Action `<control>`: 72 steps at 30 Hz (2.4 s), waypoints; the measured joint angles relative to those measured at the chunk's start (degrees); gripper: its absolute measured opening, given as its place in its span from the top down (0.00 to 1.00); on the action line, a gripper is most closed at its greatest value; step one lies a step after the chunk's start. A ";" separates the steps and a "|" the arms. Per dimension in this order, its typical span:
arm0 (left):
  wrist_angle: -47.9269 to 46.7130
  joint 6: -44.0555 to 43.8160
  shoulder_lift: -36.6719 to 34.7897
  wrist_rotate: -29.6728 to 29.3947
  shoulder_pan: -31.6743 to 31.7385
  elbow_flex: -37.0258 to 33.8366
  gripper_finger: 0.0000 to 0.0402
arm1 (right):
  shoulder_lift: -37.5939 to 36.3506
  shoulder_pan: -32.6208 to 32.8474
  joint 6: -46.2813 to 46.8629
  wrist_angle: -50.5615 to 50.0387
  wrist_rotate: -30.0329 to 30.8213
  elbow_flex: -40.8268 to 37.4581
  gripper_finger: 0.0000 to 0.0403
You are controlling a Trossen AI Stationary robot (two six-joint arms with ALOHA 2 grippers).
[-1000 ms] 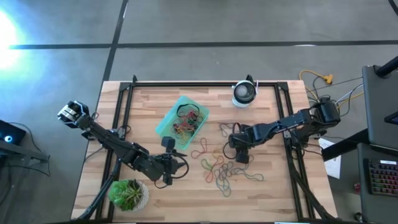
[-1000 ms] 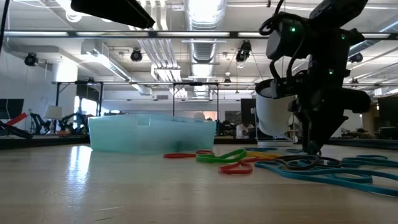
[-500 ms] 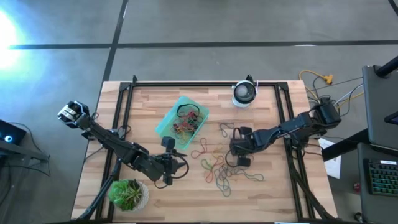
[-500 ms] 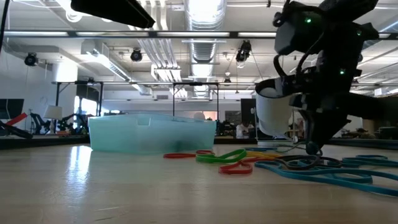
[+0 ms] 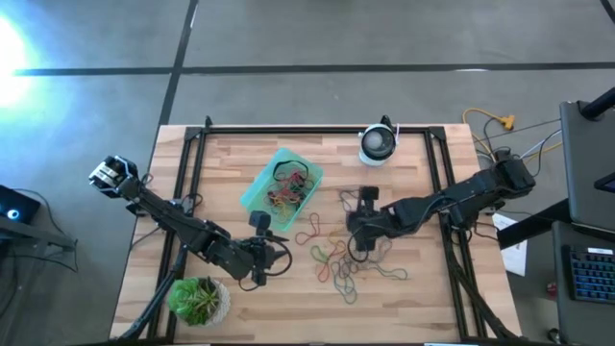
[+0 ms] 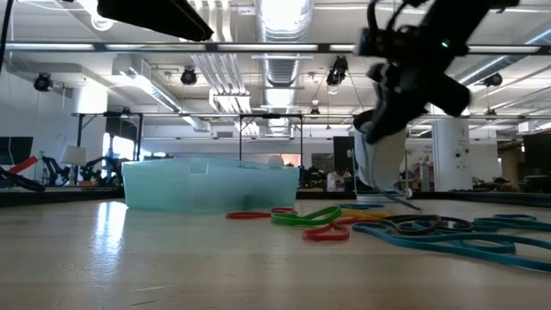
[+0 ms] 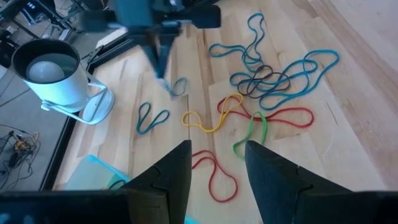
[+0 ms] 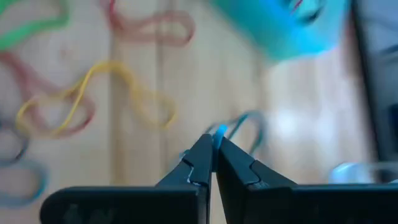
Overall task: Pick and place rubber bands into bin
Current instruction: Put the blue rubber band into the green bin, then put the green rubber band into the green bin
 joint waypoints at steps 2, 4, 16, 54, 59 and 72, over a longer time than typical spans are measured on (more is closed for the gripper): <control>-1.05 -0.34 0.00 -0.01 0.00 0.00 0.66 | 0.26 -1.14 -3.58 0.57 1.52 2.78 0.98; -2.00 -1.45 0.00 0.02 -0.07 0.00 0.66 | 0.53 -2.58 -7.37 1.85 1.72 5.83 0.98; -7.75 -6.25 -0.42 0.04 -1.36 -0.02 0.66 | 0.93 -13.77 -22.77 10.28 -3.17 22.31 0.98; -8.12 -7.66 -0.70 -0.01 -2.99 -0.48 0.66 | 21.57 -29.34 -13.97 27.93 -37.64 24.42 0.68; -8.19 -7.70 -0.66 -0.01 -2.99 -0.98 0.66 | 18.80 -28.82 -17.21 21.40 -38.75 24.43 0.57; -7.32 -7.68 -0.66 0.01 -2.99 -1.20 0.66 | 12.31 -17.09 -15.84 -7.02 -39.58 19.11 0.58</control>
